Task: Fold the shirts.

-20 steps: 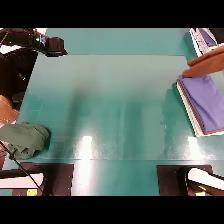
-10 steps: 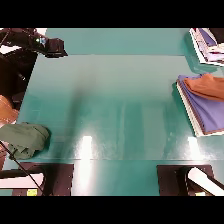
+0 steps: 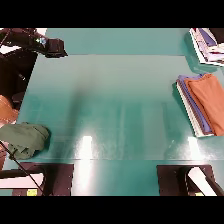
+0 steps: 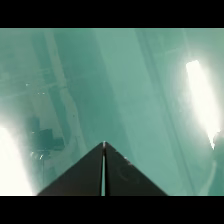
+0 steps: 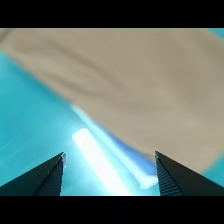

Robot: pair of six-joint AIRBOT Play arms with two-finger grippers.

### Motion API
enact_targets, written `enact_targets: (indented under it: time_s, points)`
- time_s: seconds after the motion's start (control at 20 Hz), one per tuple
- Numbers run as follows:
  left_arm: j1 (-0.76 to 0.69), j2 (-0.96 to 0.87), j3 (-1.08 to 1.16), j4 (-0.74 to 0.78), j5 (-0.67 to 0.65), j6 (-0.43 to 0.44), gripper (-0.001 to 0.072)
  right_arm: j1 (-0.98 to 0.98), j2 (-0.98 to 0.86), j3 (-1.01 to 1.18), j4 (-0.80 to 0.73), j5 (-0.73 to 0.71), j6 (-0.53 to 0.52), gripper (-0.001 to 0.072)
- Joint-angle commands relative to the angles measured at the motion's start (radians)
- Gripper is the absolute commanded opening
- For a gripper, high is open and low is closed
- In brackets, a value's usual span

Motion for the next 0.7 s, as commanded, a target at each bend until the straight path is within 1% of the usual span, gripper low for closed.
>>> enact_targets:
  time_s: [0.0, 0.15, 0.2, 0.3, 0.35, 0.4, 0.45, 0.65]
  points:
    - [0.0, 0.0, 0.001, 0.0, 0.008, -0.007, 0.0024, 0.134, 0.019, -0.01, 0.114, -0.02, -0.005, 0.0626]
    - [0.0, 0.0, 0.001, 0.0, 0.016, -0.007, 0.0025, 0.343, 0.02, -0.01, 0.109, -0.061, -0.005, 0.0617]
    - [0.0, 0.0, 0.001, 0.0, 0.026, -0.007, 0.0024, 0.412, 0.019, -0.01, 0.108, -0.081, -0.005, 0.0559]
    - [0.0, 0.0, 0.001, 0.0, 0.033, -0.007, 0.0024, 0.531, 0.019, -0.01, 0.107, -0.124, -0.005, 0.0382]
    - [0.0, 0.0, 0.001, 0.0, 0.033, -0.008, 0.0025, 0.583, 0.019, -0.01, 0.107, -0.14, -0.006, 0.0252]
    - [0.0, 0.0, 0.001, 0.0, 0.033, -0.007, 0.0025, 0.625, 0.019, -0.01, 0.106, -0.15, -0.013, 0.0089]
    - [0.0, 0.0, 0.001, 0.0, 0.033, -0.007, 0.0025, 0.66, 0.019, -0.01, 0.101, -0.153, -0.014, 0.0017]
    - [0.0, 0.0, 0.001, 0.0, 0.033, -0.007, 0.0025, 0.711, 0.019, -0.01, 0.103, -0.153, -0.013, 0.0017]
